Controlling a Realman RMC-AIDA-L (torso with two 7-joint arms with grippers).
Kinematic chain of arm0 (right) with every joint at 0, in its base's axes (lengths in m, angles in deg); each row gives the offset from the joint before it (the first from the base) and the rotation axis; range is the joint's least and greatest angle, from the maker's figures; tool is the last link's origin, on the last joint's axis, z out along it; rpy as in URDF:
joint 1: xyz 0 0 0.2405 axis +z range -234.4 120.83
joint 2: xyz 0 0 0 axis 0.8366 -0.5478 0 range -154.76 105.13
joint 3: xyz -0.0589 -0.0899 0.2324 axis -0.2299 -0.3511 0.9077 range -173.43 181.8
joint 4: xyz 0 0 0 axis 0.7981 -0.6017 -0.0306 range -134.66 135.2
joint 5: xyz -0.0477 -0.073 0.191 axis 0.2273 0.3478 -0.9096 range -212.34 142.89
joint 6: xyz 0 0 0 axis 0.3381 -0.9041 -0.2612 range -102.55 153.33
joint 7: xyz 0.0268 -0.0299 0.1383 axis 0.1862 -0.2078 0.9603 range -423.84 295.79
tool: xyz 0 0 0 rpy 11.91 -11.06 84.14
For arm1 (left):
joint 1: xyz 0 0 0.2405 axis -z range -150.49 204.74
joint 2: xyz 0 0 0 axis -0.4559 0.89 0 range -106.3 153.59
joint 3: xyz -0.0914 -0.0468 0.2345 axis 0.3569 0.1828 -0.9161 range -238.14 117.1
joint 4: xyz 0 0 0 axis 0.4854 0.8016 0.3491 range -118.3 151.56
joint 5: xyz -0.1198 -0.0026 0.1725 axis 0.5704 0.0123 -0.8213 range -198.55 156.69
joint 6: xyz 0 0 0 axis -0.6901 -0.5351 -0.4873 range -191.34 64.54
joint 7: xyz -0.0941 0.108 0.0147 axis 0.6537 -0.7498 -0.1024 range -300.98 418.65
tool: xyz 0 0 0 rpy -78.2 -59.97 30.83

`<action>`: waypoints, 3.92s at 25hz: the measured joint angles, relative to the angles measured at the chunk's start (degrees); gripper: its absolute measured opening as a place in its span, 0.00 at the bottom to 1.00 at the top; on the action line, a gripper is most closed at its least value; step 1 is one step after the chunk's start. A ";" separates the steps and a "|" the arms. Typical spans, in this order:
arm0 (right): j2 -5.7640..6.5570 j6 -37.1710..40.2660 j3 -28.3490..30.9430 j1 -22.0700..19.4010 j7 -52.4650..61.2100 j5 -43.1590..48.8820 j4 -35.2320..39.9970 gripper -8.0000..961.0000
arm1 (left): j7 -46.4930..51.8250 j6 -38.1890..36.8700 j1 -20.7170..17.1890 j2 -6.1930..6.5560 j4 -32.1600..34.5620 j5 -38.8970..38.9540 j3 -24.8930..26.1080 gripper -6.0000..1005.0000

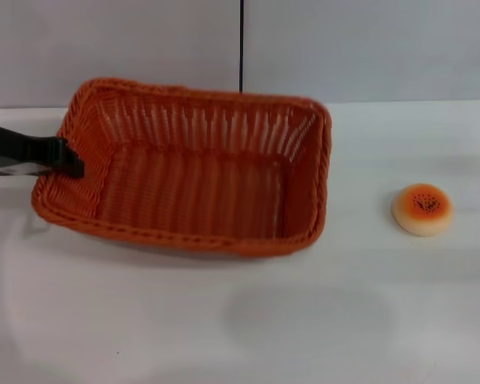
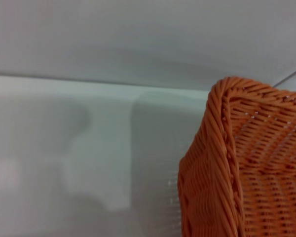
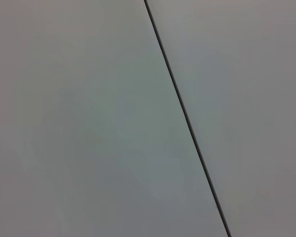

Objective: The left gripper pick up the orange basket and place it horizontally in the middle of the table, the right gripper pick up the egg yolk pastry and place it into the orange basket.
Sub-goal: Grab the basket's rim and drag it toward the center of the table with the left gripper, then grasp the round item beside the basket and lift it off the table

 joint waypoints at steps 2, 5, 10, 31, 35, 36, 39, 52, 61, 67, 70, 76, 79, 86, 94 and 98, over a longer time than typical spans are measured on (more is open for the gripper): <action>0.01 -0.12 -0.08 0.09 0.00 0.01 0.04 0.61 | 0.21 0.31 -1.23 -0.09 -0.22 -0.36 -1.39 0.16; 0.07 -0.14 -0.17 0.14 0.00 0.02 0.05 0.61 | 0.27 0.59 -1.77 -0.15 -0.25 -0.27 -1.94 0.16; 0.09 -0.15 -0.19 0.19 0.00 0.07 0.01 0.61 | 0.24 4.09 -4.34 -0.20 1.93 0.44 -5.77 0.17; 0.74 -0.11 -0.39 0.84 0.01 0.47 -0.22 0.61 | 0.19 8.76 -5.79 0.09 1.49 5.18 -7.65 0.21; 0.79 -0.07 -0.45 0.87 0.01 0.52 -0.20 0.60 | 0.20 8.63 -5.49 0.09 -0.92 6.50 -5.21 0.21; 0.82 0.00 -0.45 0.80 0.01 0.54 -0.12 0.60 | -0.15 8.98 -5.38 0.18 -2.63 7.29 -4.87 0.24; 0.85 0.29 -0.45 0.60 0.01 0.59 -0.05 0.60 | -0.33 9.11 -5.43 0.19 -2.77 7.27 -4.84 0.33; -0.16 6.62 -10.93 -3.29 6.13 1.63 8.06 0.60 | -15.95 14.47 -10.28 0.12 -2.34 16.50 4.95 0.59; -0.28 3.07 -16.52 -5.57 34.56 15.57 28.79 0.60 | -39.49 20.98 -18.81 0.24 -6.46 44.12 5.51 0.59; -0.18 3.21 -16.58 -3.58 57.87 34.46 44.61 0.60 | -52.47 21.09 -21.37 -0.08 -9.18 52.75 5.24 0.59; 0.06 4.65 -17.40 -1.75 72.35 46.09 52.94 0.60 | -58.53 20.88 -21.53 0.05 -14.01 56.61 5.47 0.59; 3.47 18.19 -20.71 5.95 94.19 71.33 61.14 0.60 | -70.61 20.06 -21.39 0.11 -19.96 59.71 5.51 0.59; 4.19 21.26 -20.77 8.58 96.27 75.97 60.12 0.60 | -73.64 19.65 -20.91 0.19 -22.77 61.72 5.53 0.59; 4.33 19.56 -24.04 12.50 97.84 78.04 50.82 0.60 | -80.95 17.49 -20.36 0.17 -27.91 66.97 5.62 0.59; 4.46 12.26 -26.66 13.43 97.84 78.23 42.96 0.60 | -82.72 15.83 -21.34 0.24 -29.62 68.41 6.42 0.58; 4.40 8.79 -26.72 13.15 97.95 78.23 42.38 0.60 | -82.87 13.62 -21.29 0.27 -30.13 69.02 7.81 0.58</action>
